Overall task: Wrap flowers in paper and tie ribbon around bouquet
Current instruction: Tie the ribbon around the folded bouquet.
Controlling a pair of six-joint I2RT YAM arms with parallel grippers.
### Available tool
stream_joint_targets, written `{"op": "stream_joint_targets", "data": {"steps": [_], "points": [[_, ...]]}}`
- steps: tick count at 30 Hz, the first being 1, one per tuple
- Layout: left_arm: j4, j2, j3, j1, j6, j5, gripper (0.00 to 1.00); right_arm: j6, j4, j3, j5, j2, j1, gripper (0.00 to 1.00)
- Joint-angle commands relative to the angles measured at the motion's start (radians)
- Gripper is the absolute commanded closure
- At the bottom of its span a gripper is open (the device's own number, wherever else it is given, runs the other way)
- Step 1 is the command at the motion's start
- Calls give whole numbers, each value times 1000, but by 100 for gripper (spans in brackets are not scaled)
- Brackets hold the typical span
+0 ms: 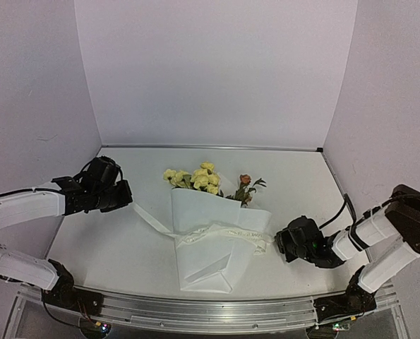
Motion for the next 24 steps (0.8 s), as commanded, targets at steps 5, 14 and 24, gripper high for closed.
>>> {"op": "stream_joint_targets", "data": {"steps": [5, 14, 24], "points": [[-107, -70, -42, 116, -41, -125, 100, -197, -460, 65, 93, -222, -30, 100], [-82, -58, -182, 284, -122, -26, 100, -376, -797, 145, 150, -308, -35, 100], [-39, -57, -300, 488, -153, 64, 100, -494, -804, 239, 70, -131, -105, 100]]}}
